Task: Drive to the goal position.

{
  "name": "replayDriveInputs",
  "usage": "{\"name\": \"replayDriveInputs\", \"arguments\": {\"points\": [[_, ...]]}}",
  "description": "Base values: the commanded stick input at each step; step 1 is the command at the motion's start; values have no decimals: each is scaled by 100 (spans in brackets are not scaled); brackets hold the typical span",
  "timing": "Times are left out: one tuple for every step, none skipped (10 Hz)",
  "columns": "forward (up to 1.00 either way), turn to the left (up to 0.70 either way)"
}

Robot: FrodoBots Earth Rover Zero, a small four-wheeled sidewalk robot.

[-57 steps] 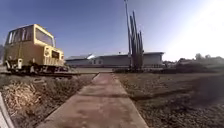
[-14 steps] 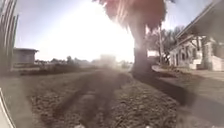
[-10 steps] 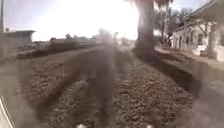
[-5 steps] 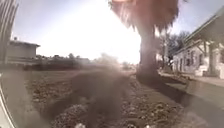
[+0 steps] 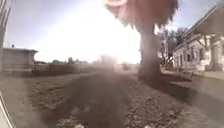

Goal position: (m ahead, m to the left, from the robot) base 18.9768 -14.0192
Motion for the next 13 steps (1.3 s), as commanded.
{"name": "replayDriveInputs", "arguments": {"points": [[70, 0], [70, 0], [70, 0], [70, 0], [70, 0], [70, 0], [70, 0], [70, 0], [70, 0], [70, 0], [70, 0], [70, 0], [70, 0]]}}
